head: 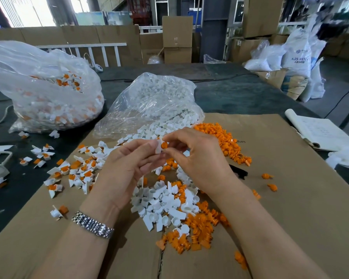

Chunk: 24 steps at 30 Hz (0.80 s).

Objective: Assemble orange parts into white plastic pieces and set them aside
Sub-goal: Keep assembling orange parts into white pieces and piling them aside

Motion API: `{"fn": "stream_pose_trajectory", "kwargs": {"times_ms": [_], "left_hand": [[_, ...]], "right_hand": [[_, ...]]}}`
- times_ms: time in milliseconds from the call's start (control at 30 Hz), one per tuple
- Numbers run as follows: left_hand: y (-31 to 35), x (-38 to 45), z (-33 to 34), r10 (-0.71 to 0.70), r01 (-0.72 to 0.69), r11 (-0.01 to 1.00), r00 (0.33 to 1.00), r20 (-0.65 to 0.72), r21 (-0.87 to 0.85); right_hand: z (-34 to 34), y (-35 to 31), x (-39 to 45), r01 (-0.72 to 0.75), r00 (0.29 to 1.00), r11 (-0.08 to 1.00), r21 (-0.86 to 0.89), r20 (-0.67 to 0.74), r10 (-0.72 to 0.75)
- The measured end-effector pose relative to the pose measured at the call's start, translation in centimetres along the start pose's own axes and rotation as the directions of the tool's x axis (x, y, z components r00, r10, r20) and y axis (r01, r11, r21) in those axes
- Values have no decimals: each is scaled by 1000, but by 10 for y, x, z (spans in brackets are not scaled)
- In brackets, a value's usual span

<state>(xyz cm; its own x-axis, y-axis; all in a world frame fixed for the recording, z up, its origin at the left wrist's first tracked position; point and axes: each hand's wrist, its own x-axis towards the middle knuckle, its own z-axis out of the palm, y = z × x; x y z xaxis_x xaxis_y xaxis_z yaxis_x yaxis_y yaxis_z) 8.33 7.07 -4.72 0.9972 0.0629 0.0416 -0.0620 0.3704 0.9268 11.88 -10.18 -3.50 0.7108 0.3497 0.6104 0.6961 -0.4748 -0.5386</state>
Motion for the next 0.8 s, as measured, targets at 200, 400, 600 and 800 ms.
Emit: {"fn": "stream_pose_trajectory", "kwargs": {"times_ms": [200, 400, 600, 800], "left_hand": [[-1, 0, 1, 60, -50, 994, 993, -100, 98], [-1, -1, 1, 31, -28, 999, 995, -93, 39], [0, -1, 2, -5, 4, 1000, 996, -90, -8], [0, -1, 4, 14, -13, 1000, 995, -101, 10]], "right_hand": [[6, 0, -1, 14, 998, 999, 32, -56, -12], [4, 0, 0, -19, 998, 994, 104, -55, 25], [4, -1, 0, -50, 997, 993, 104, -55, 56], [5, -1, 0, -48, 997, 994, 100, -57, 54]]}}
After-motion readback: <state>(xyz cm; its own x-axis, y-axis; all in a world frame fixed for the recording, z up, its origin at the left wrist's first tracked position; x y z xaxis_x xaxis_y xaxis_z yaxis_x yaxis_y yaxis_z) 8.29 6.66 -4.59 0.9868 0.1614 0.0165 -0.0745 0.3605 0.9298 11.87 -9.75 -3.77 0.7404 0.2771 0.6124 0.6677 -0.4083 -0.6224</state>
